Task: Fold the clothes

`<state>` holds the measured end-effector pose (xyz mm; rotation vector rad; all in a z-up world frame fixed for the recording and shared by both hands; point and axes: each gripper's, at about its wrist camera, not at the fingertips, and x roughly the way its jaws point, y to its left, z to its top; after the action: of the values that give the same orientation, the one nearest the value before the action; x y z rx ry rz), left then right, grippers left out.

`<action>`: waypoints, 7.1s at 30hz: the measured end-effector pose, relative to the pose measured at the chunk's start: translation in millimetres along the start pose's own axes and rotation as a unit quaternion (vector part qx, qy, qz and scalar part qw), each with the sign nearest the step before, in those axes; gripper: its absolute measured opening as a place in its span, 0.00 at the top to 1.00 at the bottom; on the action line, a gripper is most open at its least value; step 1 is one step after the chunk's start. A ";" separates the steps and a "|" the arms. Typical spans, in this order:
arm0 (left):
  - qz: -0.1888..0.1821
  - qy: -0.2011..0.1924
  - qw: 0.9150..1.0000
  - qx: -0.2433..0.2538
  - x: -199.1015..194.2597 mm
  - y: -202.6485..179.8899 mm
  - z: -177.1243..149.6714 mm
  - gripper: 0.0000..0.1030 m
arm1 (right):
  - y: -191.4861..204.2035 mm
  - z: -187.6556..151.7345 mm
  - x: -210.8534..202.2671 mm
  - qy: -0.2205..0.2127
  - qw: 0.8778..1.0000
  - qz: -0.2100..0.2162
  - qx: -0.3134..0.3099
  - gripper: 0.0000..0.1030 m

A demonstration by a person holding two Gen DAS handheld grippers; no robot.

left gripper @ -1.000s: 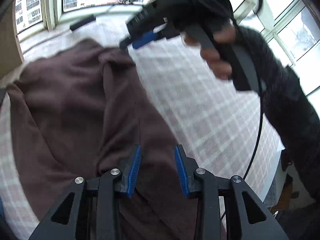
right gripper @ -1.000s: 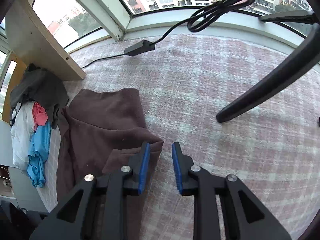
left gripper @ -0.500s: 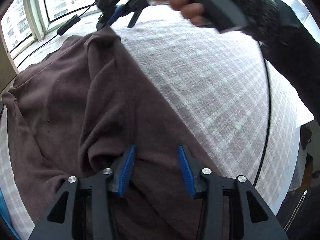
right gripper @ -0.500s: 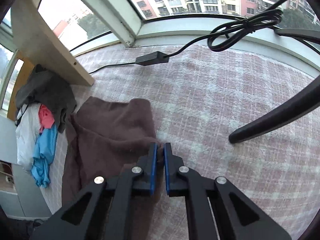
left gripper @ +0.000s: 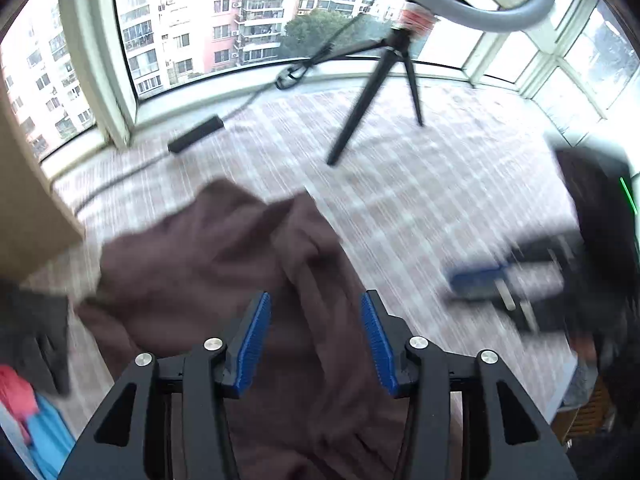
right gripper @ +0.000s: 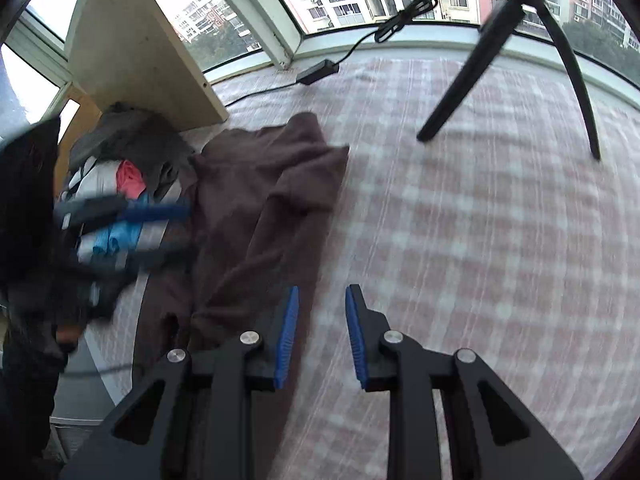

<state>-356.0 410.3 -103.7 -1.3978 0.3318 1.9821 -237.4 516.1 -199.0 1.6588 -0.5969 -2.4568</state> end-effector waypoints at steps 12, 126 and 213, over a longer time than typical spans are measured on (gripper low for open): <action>0.042 0.076 0.996 0.035 90.8 2.9 56.5 0.55 | 22.6 -187.4 -75.7 -0.003 0.997 -0.007 0.080 0.76; -0.090 0.064 0.988 0.106 91.1 -2.8 38.1 0.90 | 135.7 -319.2 -37.2 0.088 0.977 -0.072 0.178 0.94; -0.071 0.057 0.984 -0.153 -120.3 -27.6 -484.0 0.75 | 174.4 -365.3 -48.8 0.014 0.993 -0.091 -0.072 0.49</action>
<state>39.0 114.2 -179.3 -1.6810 -0.0247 1.8966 93.8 278.4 -207.7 1.7569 -0.2681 -2.5258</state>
